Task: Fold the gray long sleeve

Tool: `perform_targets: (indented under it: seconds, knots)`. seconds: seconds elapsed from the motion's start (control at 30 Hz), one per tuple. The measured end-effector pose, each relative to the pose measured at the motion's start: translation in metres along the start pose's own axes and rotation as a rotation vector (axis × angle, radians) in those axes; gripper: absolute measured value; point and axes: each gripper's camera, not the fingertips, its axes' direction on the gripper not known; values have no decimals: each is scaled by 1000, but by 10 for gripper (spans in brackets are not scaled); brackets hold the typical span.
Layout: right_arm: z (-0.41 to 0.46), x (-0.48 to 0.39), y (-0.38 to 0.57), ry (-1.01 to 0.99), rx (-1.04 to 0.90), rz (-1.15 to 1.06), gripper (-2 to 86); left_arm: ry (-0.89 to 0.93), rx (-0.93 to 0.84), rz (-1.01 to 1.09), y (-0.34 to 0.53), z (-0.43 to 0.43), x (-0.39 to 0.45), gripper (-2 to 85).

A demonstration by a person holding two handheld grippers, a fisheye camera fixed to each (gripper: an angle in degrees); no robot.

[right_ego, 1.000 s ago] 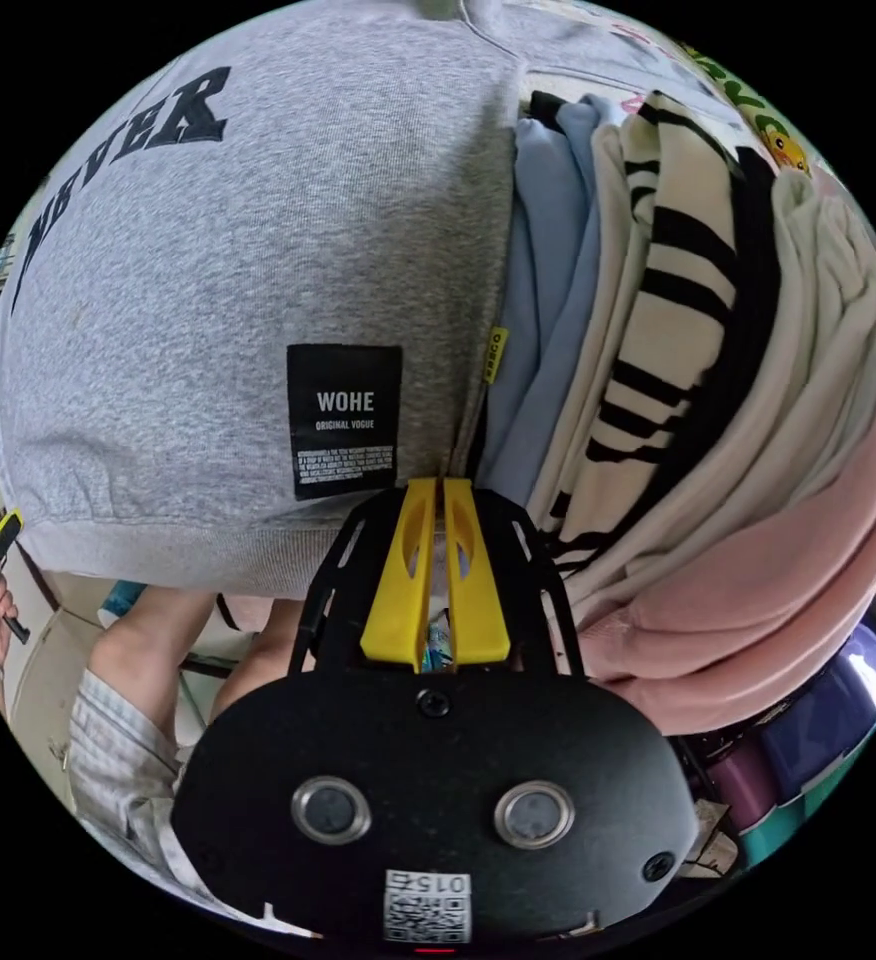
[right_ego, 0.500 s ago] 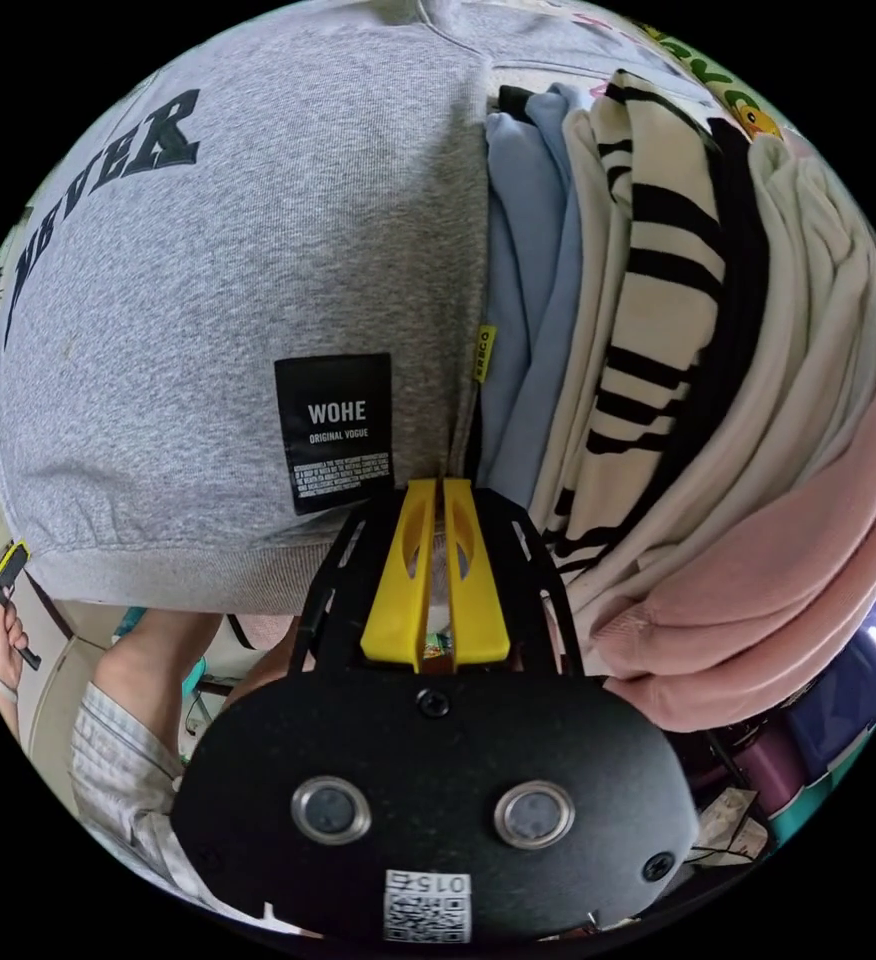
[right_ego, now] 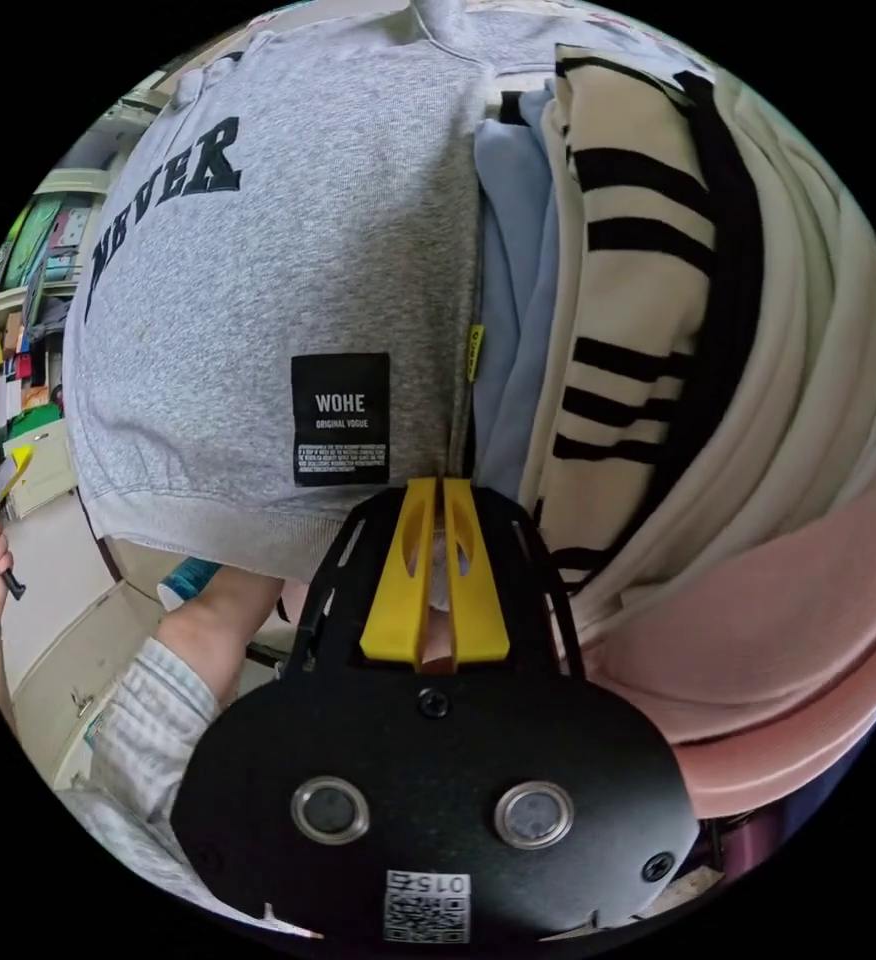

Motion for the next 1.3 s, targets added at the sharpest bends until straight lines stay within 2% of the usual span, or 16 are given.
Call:
perform_targets:
  seconds: [0.07, 0.1, 0.17, 0.23, 0.33, 0.43, 0.5, 0.57, 0.63, 0.77, 0.9, 1.1, 1.23, 1.3]
  knots:
    - [-31, 21, 5, -99, 36, -24, 54, 74, 24, 122, -35, 25, 106, 92]
    - [-43, 27, 8, -143, 72, -47, 60, 88, 34, 146, -45, 32, 133, 99]
    - [-101, 51, 19, -341, 189, -155, 66, 163, 38, 214, -83, 58, 229, 107]
    - [-150, 74, 23, -464, 268, -228, 67, 181, 9, 246, -108, 77, 291, 111]
    - [-234, 131, 16, -583, 456, -272, 81, 99, -38, 305, -131, 101, 373, 114]
    - [-299, 222, -24, -605, 610, -126, 93, -56, -87, 365, -132, 118, 423, 124]
    - [-321, 283, -57, -651, 678, -7, 101, -153, -75, 404, -125, 120, 440, 122]
    - [-335, 350, -106, -609, 730, 128, 110, -236, -47, 487, -115, 115, 461, 114]
    - [-333, 393, -146, -574, 706, 243, 116, -296, -54, 541, -112, 113, 478, 112]
    - [-296, 471, -223, -730, 621, 474, 129, -348, -149, 543, -127, 111, 505, 106]
    - [-280, 498, -252, -750, 689, 596, 131, -328, -170, 465, -140, 104, 505, 89]
    - [-275, 494, -297, -651, 688, 591, 127, -263, -195, 408, -151, 102, 494, 76]
    - [-269, 483, -297, -546, 669, 619, 90, -291, -195, 423, -149, 109, 494, 76]
    - [-267, 478, -290, -587, 706, 567, 48, -294, -185, 420, -146, 112, 490, 76]
